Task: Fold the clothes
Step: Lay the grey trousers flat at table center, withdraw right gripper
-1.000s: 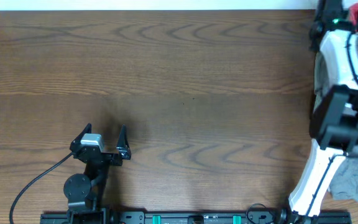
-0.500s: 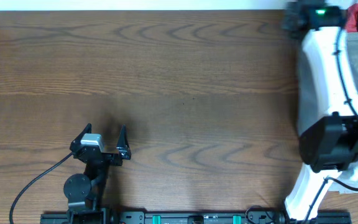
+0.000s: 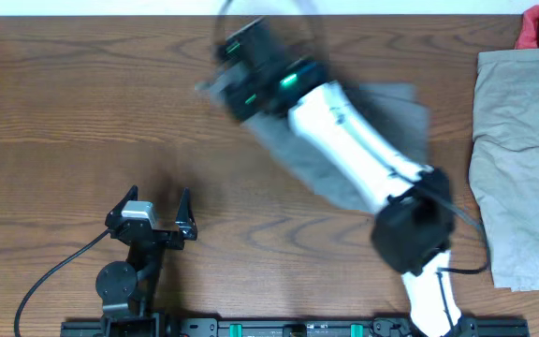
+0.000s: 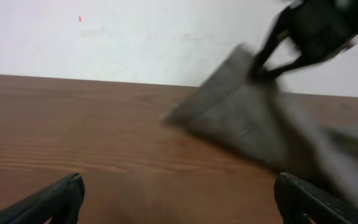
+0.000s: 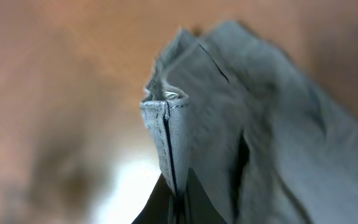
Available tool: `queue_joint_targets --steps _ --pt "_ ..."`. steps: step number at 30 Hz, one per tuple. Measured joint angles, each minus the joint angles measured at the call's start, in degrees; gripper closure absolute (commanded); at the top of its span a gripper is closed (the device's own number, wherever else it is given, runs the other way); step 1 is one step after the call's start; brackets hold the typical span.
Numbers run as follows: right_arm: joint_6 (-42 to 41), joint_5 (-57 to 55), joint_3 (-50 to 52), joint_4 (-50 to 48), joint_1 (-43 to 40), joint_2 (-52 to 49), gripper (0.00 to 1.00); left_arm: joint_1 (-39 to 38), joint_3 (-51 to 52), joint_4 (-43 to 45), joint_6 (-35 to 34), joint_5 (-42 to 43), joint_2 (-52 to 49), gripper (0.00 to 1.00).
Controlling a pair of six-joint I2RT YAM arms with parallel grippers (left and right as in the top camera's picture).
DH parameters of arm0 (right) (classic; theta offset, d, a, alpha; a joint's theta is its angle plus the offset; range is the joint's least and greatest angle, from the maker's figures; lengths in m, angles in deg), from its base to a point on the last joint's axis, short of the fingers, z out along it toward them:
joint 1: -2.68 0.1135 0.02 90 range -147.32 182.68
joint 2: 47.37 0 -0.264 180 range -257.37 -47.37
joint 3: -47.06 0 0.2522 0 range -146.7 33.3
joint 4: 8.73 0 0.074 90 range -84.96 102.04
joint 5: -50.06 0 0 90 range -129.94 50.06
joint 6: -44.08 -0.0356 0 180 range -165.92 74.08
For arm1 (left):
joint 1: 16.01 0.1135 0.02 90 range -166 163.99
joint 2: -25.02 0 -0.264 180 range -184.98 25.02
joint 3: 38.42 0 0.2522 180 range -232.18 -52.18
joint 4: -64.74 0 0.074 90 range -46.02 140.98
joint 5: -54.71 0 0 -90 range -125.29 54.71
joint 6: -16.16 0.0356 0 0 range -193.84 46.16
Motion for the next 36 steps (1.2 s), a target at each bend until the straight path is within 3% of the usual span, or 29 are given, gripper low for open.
queue_joint_targets --steps 1,2,3,5,9,15,22,26,36 --pt "-0.55 0.07 0.02 -0.02 1.62 -0.46 0.74 0.00 0.00 -0.02 0.02 0.02 0.00 0.02" --pt "-1.14 -0.02 0.02 -0.22 3.43 -0.74 0.42 0.00 0.00 0.00 0.02 0.02 0.00 0.02" --pt "-1.27 -0.11 0.02 -0.39 4.57 -0.76 0.28 0.00 0.00 0.00 0.00 0.00 0.00 0.02" --pt "-1.46 -0.37 0.00 -0.72 6.29 -0.61 0.16 0.00 0.00 0.00 0.00 0.00 0.00 0.02" --pt "-2.05 -2.51 0.00 1.55 6.84 0.17 0.01 0.00 0.00 -0.02 0.02 0.02 0.00 0.02" --pt "-5.01 -6.27 0.04 9.18 1.75 5.81 0.01 0.00 0.00 0.00 0.02 0.02 0.00 0.02" --pt "-6.27 -10.82 -1.01 25.68 -15.47 18.73 0.01 0.00 0.00 -0.02 0.00 0.00 0.00 0.02" --pt "-7.19 -12.63 -0.87 34.14 -23.45 20.24 0.01 0.00 0.00 -0.02 0.00 0.00 0.00 0.02" --pt "-13.84 -11.67 9.07 28.26 -40.33 17.99 0.01 0.00 0.00 0.00 0.00 0.42 0.00 0.02"
